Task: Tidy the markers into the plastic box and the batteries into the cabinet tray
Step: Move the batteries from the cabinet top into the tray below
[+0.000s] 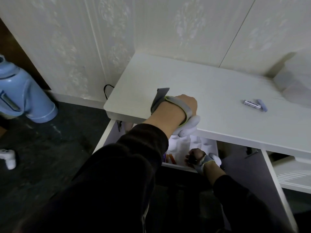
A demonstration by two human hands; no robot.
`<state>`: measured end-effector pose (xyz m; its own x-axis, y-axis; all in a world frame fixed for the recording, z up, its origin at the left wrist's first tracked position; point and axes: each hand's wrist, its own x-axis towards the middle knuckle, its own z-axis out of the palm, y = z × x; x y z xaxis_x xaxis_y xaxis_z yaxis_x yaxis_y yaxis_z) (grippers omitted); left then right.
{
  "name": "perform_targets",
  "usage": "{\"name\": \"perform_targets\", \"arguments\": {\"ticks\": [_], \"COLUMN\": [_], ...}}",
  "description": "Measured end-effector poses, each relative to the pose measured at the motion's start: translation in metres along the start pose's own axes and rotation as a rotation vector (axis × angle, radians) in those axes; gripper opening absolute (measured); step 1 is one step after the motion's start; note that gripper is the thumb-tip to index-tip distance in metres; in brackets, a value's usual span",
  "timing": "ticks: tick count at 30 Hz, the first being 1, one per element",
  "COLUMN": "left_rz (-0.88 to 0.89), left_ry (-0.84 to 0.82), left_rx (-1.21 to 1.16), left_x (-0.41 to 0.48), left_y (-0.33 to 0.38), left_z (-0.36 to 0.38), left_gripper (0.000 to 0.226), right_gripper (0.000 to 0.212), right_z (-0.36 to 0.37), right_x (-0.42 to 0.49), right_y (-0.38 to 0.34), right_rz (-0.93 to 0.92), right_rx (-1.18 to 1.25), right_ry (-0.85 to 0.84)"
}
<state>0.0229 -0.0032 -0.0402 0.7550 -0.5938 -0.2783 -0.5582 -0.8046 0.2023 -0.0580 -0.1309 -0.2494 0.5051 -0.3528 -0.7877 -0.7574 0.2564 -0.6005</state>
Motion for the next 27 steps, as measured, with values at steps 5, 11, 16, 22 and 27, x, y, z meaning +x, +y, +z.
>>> {"name": "perform_targets", "arguments": {"ticks": [5,11,16,22,27], "left_rz": [0.009,-0.002,-0.038,-0.04,-0.031], "left_ry": [0.017,0.019,-0.031,-0.024,-0.026], "left_rx": [0.011,0.044,0.074,0.103,0.108], "left_x": [-0.002,-0.005,-0.011,-0.015,-0.005], "left_y": [-0.005,-0.013,-0.012,-0.006,0.006], "left_z": [0.002,0.003,0.0,0.001,0.003], "left_gripper": [0.019,0.012,0.017,0.034,0.042], "right_gripper": [0.015,0.024,0.009,0.023,0.022], "right_z": [0.001,0.012,0.0,-0.028,-0.065], "right_x": [0.014,-0.011,-0.068,-0.136,-0.171], "right_y": [0.002,-0.006,-0.019,-0.051,-0.086], "right_rz": [-0.016,-0.043,-0.147,-0.278,-0.268], "right_rx": [-0.279,-0.339,-0.473,-0.612,-0.748], "right_ry": [0.045,0.015,-0.026,-0.18,-0.225]}}
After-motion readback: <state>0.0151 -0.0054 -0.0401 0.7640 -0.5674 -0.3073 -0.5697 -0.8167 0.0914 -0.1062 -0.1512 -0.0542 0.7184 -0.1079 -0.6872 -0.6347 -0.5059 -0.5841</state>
